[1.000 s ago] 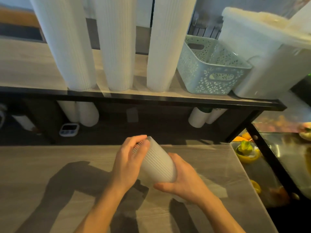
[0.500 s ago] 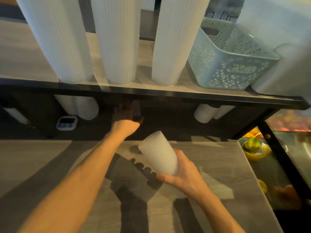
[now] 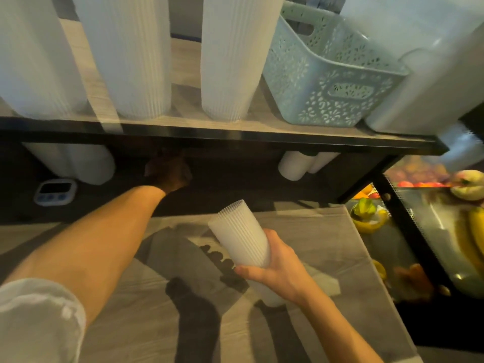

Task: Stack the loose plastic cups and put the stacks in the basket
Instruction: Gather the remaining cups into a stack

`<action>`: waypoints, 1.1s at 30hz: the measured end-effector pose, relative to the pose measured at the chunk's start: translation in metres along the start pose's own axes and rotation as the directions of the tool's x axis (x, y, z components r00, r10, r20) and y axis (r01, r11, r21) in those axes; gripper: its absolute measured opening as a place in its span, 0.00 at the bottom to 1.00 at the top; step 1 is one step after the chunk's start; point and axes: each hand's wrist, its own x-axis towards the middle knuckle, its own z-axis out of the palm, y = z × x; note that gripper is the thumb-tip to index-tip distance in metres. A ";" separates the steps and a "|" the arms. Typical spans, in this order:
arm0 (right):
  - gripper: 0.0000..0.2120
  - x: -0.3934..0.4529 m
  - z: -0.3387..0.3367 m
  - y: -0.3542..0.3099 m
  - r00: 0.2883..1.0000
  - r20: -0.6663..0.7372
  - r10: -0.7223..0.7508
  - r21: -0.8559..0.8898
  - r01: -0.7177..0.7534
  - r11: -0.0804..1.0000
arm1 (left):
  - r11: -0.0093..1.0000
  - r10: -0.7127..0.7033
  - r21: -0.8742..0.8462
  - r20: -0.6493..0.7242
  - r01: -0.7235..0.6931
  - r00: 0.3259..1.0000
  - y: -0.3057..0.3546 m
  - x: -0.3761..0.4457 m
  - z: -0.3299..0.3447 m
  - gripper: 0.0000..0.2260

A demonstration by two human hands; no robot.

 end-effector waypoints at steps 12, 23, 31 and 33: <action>0.37 0.000 0.020 -0.020 0.993 0.088 -0.079 0.007 0.078 0.997 | 0.316 -0.344 -0.903 0.178 0.292 0.922 0.000 -0.129 -0.011 0.20; 0.39 -0.030 0.026 -0.041 0.970 0.121 -0.213 0.022 0.212 0.977 | 0.185 -0.313 -0.982 -0.098 -0.041 0.945 0.013 -0.241 -0.039 0.29; 0.41 -0.052 0.014 -0.044 0.941 0.134 -0.310 0.062 0.304 0.951 | 0.377 -0.252 -0.918 -0.233 -0.126 0.939 0.034 -0.267 -0.052 0.27; 0.39 -0.056 0.011 -0.046 0.936 0.129 -0.328 0.094 0.317 0.944 | 0.379 -0.232 -0.918 -0.219 -0.119 0.948 0.040 -0.272 -0.052 0.27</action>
